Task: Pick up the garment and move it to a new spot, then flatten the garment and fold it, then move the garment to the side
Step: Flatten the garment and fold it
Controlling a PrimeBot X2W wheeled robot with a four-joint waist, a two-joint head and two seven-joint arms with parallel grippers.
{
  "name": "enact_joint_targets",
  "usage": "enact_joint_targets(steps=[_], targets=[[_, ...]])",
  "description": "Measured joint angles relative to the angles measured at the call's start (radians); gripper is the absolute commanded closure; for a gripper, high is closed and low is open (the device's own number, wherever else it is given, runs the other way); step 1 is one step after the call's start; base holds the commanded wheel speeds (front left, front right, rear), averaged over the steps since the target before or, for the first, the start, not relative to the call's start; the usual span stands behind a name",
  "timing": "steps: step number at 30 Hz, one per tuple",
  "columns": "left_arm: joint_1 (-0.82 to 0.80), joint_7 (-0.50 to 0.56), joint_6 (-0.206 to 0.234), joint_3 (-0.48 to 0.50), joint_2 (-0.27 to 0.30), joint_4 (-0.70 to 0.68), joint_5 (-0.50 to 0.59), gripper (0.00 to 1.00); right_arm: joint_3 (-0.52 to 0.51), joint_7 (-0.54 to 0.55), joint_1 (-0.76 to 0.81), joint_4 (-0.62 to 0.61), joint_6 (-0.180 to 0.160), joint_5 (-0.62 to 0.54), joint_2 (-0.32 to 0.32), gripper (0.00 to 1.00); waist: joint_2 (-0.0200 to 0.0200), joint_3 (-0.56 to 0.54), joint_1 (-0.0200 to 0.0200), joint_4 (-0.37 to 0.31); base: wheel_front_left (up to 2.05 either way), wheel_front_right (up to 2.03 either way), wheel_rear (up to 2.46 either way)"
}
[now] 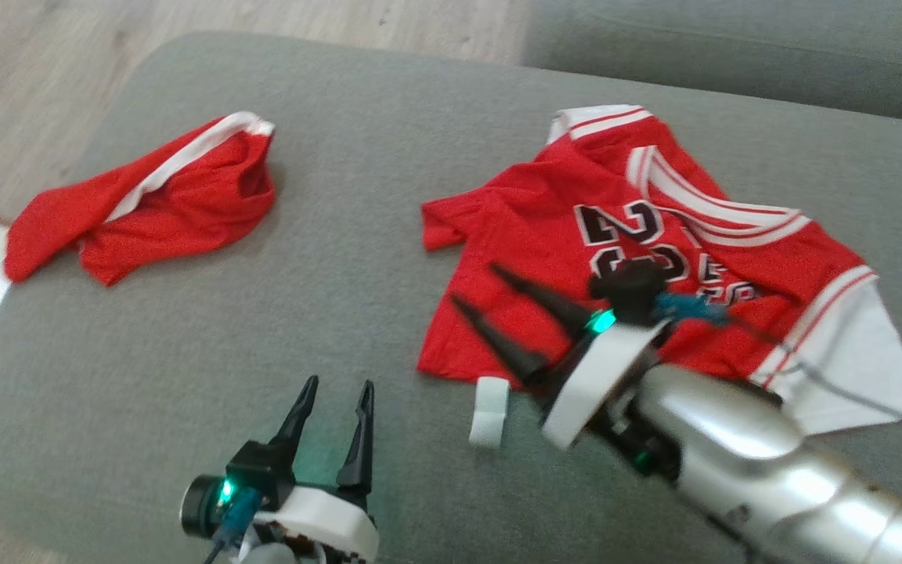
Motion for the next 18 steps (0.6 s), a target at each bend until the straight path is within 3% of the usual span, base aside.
enact_joint_targets(steps=[3,8,11,12,18], targets=[[0.016,0.000,-0.003,0.028,0.000,0.012,0.021,0.00,-0.052,-0.016,-0.009,0.023,0.000,0.010,-0.051,0.00,0.0000,-0.020,0.0003,-0.033,0.00,0.00,0.00],[0.016,0.000,-0.003,0.071,0.000,0.016,0.036,0.00,-0.336,-0.017,0.011,0.118,0.000,-0.132,-0.050,0.00,0.0000,-0.048,0.0003,-0.089,0.00,0.00,0.00],[0.016,0.000,-0.003,0.097,0.000,0.017,0.046,0.00,-0.522,-0.019,0.078,0.155,0.000,-0.256,-0.025,0.00,0.0000,-0.064,0.0002,-0.119,0.00,0.00,0.00],[0.016,0.000,-0.003,0.119,0.000,0.017,0.055,0.00,-0.645,-0.019,0.143,0.171,0.000,-0.350,-0.002,0.00,0.0000,-0.072,0.0002,-0.137,0.00,0.00,0.00],[0.037,0.000,-0.008,0.169,0.000,0.012,0.085,0.00,-0.963,-0.019,0.300,0.174,0.000,-0.580,0.091,0.00,0.0000,-0.102,0.0003,-0.183,0.00,0.00,0.00]])
